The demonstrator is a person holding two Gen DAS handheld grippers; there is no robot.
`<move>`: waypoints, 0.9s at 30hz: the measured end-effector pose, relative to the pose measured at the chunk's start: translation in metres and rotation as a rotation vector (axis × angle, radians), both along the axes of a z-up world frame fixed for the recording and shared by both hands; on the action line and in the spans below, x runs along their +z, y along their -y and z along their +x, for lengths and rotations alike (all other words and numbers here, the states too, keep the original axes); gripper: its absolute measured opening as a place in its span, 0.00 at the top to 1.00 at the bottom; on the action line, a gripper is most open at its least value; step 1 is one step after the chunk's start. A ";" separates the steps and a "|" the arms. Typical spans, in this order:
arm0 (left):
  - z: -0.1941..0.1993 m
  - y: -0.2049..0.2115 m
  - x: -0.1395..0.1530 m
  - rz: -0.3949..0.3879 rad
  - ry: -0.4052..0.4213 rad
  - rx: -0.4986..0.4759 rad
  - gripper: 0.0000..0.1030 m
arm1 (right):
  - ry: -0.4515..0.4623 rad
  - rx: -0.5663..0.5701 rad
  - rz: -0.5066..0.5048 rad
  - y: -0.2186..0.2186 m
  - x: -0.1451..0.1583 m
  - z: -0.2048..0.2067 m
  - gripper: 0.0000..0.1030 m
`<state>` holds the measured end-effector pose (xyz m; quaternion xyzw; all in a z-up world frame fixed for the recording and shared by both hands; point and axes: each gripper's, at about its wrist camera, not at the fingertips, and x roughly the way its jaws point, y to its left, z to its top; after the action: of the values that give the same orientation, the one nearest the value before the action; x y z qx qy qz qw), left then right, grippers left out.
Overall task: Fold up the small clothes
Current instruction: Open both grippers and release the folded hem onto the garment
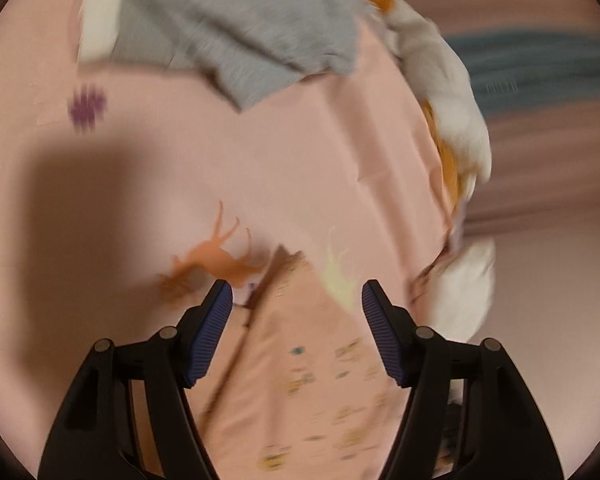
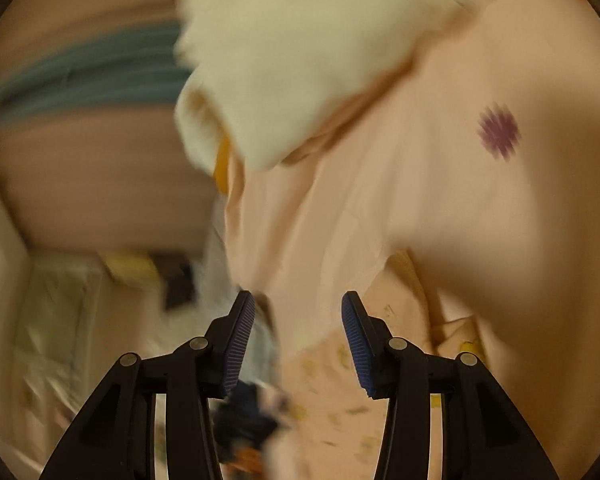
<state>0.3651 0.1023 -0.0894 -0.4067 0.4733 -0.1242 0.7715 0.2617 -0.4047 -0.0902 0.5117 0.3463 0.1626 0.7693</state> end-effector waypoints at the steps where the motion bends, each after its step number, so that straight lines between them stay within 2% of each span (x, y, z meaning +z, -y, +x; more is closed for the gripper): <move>1: -0.008 0.007 0.008 0.090 0.037 -0.049 0.36 | 0.013 0.035 -0.098 -0.007 0.008 -0.005 0.55; 3: -0.023 0.018 0.011 0.206 0.087 -0.122 0.45 | 0.012 0.098 -0.280 -0.024 0.016 -0.014 0.55; 5: -0.044 0.026 0.011 0.276 0.135 -0.195 0.50 | -0.005 0.130 -0.487 -0.042 0.019 -0.029 0.56; 6: -0.054 0.027 0.010 0.286 0.149 -0.220 0.51 | 0.002 0.152 -0.570 -0.050 0.018 -0.043 0.59; 8: -0.068 0.021 0.003 0.271 0.163 -0.240 0.51 | 0.019 0.184 -0.612 -0.055 0.015 -0.062 0.59; 12: -0.085 0.012 -0.015 0.226 0.140 -0.259 0.51 | 0.023 0.195 -0.624 -0.045 0.004 -0.086 0.59; 15: -0.099 0.011 -0.025 0.163 0.124 -0.291 0.51 | 0.007 0.203 -0.582 -0.041 -0.004 -0.096 0.59; 19: -0.115 0.015 -0.029 0.137 0.118 -0.314 0.51 | -0.004 0.190 -0.550 -0.047 -0.002 -0.097 0.59; 22: -0.122 0.019 -0.030 0.132 0.126 -0.343 0.52 | -0.002 0.223 -0.514 -0.051 -0.007 -0.102 0.59; 25: -0.126 0.022 -0.030 0.123 0.134 -0.353 0.62 | -0.017 0.254 -0.524 -0.057 -0.014 -0.103 0.59; 26: -0.128 0.022 -0.030 0.119 0.139 -0.362 0.66 | -0.015 0.262 -0.522 -0.059 -0.014 -0.103 0.61; 27: -0.130 0.022 -0.030 0.119 0.143 -0.373 0.70 | -0.010 0.274 -0.524 -0.061 -0.015 -0.104 0.69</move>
<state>0.2348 0.0805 -0.1192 -0.2559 0.4910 -0.2655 0.7893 0.1580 -0.3439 -0.1055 0.2451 0.4460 0.1675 0.8444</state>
